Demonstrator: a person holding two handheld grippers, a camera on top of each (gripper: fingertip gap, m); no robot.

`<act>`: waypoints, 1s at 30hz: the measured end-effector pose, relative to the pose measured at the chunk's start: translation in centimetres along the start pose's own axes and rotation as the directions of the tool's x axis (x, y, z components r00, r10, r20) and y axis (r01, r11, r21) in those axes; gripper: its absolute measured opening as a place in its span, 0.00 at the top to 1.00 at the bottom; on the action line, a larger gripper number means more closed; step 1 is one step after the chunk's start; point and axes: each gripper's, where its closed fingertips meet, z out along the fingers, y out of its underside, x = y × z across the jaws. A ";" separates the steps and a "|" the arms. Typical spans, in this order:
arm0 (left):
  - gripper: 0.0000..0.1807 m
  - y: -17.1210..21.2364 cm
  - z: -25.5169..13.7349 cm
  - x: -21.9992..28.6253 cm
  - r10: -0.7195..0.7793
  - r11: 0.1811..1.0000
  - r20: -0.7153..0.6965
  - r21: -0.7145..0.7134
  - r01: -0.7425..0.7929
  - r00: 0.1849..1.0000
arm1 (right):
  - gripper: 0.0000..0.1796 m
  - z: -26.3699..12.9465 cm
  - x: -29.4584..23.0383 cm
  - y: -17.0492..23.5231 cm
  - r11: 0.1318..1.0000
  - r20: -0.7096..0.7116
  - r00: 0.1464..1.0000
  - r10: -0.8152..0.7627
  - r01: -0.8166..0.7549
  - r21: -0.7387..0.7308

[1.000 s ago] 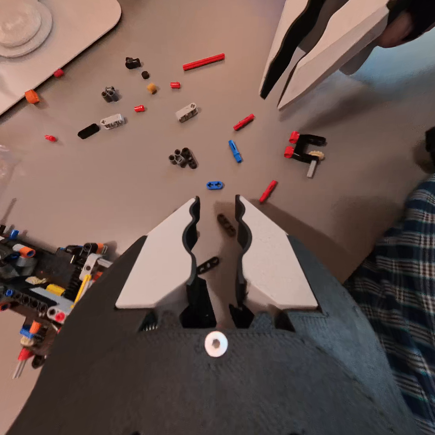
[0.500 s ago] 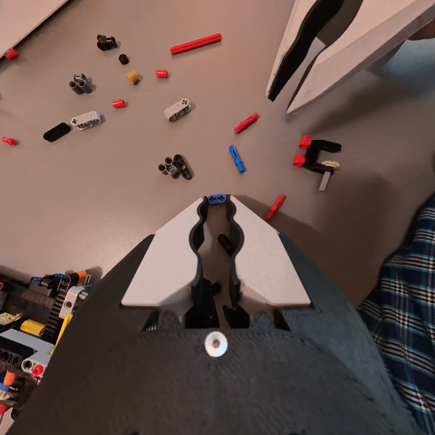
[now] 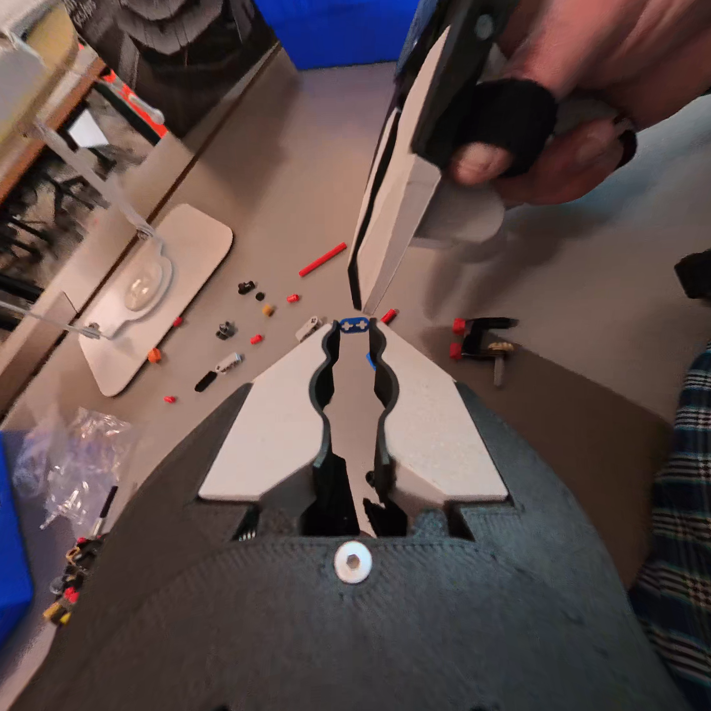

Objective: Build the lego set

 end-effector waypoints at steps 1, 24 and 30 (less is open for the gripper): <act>0.93 -0.1 0.0 0.0 0.022 1.000 0.015 0.001 -0.022 1.000 | 0.93 0.1 -0.2 0.0 1.000 0.016 1.000 0.015 -0.015 0.002; 0.92 -2.0 -0.3 1.5 0.070 0.988 0.047 0.133 -0.075 0.996 | 1.00 -0.5 -1.6 0.6 0.995 -0.014 0.996 0.083 -0.082 0.054; 0.90 -0.4 -0.9 2.7 -0.056 0.994 -0.104 0.090 0.065 0.993 | 1.00 -2.5 -1.1 1.4 1.000 -0.176 0.984 -0.007 0.011 0.019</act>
